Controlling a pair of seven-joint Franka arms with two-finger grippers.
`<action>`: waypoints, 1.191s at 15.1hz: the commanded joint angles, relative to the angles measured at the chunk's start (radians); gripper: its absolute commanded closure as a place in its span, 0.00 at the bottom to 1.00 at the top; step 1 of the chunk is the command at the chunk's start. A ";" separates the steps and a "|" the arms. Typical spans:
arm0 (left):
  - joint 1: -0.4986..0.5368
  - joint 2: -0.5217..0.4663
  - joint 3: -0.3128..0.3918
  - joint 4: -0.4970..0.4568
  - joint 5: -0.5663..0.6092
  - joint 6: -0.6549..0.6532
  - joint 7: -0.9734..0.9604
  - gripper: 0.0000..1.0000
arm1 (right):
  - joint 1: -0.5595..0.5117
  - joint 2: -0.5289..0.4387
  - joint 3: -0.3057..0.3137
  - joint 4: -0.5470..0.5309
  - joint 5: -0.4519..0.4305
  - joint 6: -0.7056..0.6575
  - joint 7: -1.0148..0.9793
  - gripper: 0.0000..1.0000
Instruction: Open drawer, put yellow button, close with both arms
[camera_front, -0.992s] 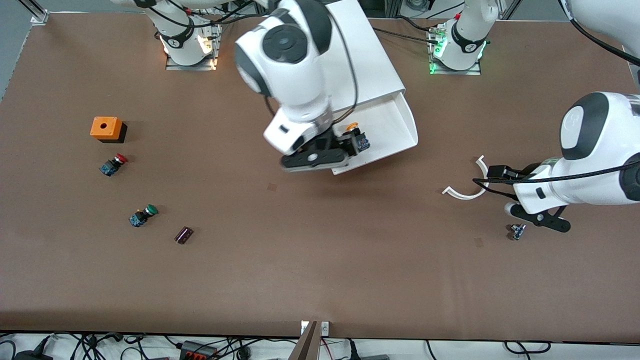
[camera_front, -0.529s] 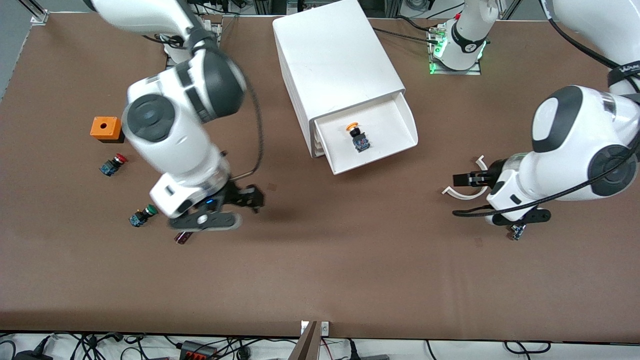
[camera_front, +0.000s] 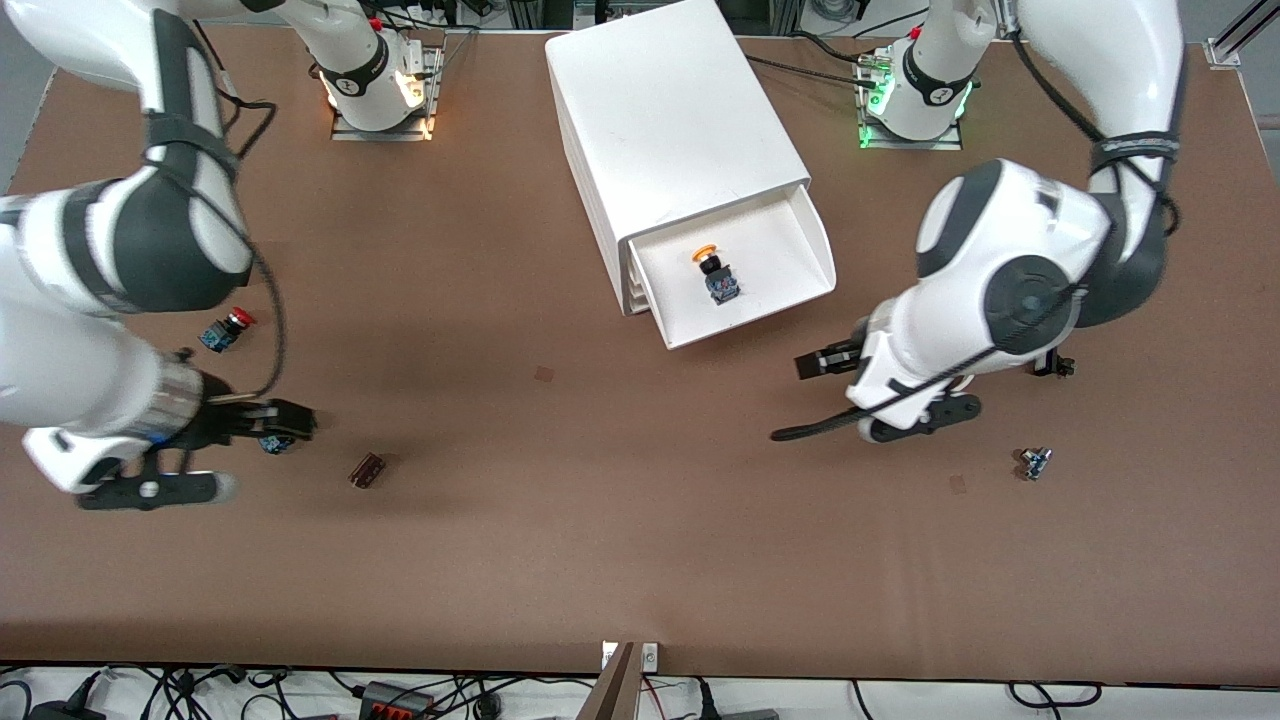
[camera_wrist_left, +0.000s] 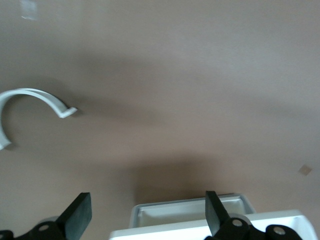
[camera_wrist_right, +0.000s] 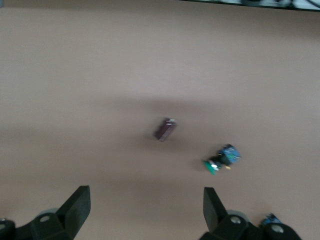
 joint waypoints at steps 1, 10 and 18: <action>-0.026 -0.007 0.006 -0.073 -0.001 0.086 -0.073 0.00 | -0.044 -0.050 0.015 -0.027 0.011 -0.042 -0.014 0.00; -0.119 -0.079 0.003 -0.283 0.024 0.221 -0.136 0.02 | -0.136 -0.339 0.005 -0.269 0.001 -0.159 -0.014 0.00; -0.168 -0.118 -0.006 -0.382 0.025 0.248 -0.198 0.03 | -0.164 -0.447 0.008 -0.344 -0.055 -0.148 -0.083 0.00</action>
